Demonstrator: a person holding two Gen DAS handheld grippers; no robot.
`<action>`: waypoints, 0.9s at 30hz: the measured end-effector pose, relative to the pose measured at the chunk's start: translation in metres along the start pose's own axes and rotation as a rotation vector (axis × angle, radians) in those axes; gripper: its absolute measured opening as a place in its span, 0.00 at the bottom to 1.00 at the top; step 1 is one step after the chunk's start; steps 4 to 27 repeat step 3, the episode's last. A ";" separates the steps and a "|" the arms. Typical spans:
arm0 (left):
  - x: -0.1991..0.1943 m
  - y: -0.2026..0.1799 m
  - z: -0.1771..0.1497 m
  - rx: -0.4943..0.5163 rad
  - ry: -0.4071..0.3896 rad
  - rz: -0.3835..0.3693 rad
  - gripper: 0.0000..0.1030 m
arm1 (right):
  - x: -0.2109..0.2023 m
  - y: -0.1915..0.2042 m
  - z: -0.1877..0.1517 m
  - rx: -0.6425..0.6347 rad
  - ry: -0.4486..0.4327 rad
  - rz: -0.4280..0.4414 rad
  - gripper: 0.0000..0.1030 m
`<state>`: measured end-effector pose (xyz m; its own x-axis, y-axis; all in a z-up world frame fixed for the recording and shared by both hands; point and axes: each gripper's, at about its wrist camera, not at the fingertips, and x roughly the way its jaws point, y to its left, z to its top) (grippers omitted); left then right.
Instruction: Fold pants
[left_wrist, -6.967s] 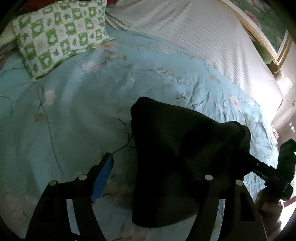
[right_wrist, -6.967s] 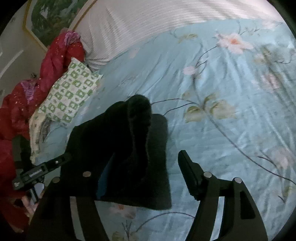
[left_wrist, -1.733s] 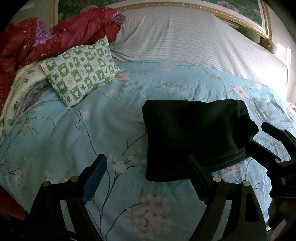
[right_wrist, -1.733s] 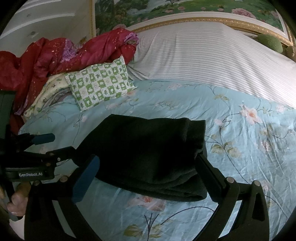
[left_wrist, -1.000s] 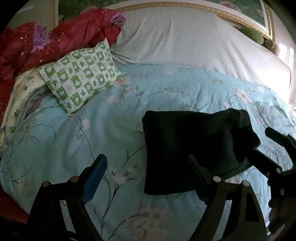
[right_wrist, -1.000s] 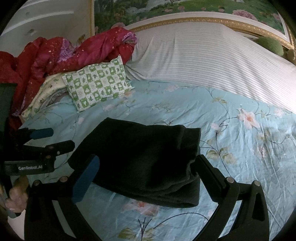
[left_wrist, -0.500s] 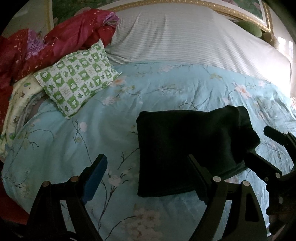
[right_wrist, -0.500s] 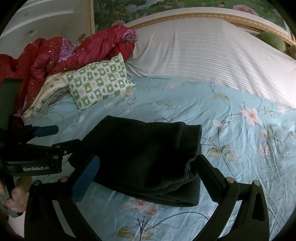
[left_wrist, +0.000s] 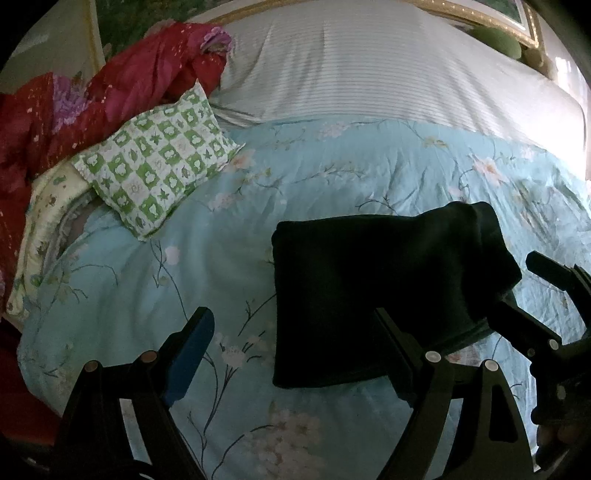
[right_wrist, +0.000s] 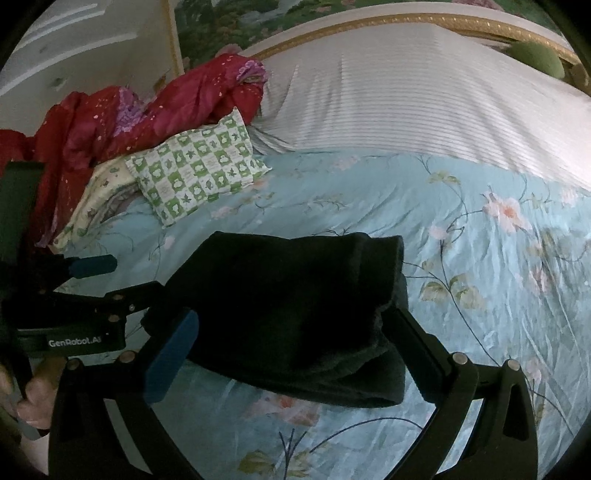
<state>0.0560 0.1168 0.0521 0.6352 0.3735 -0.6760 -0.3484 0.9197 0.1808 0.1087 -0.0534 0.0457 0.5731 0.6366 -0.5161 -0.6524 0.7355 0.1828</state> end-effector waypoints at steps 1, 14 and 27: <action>0.000 -0.001 0.000 0.004 0.000 0.003 0.83 | 0.000 -0.002 0.000 0.005 0.003 0.003 1.00; 0.000 -0.005 0.001 0.011 0.004 0.005 0.83 | 0.000 -0.005 0.000 0.014 0.010 0.008 1.00; 0.000 -0.005 0.001 0.011 0.004 0.005 0.83 | 0.000 -0.005 0.000 0.014 0.010 0.008 1.00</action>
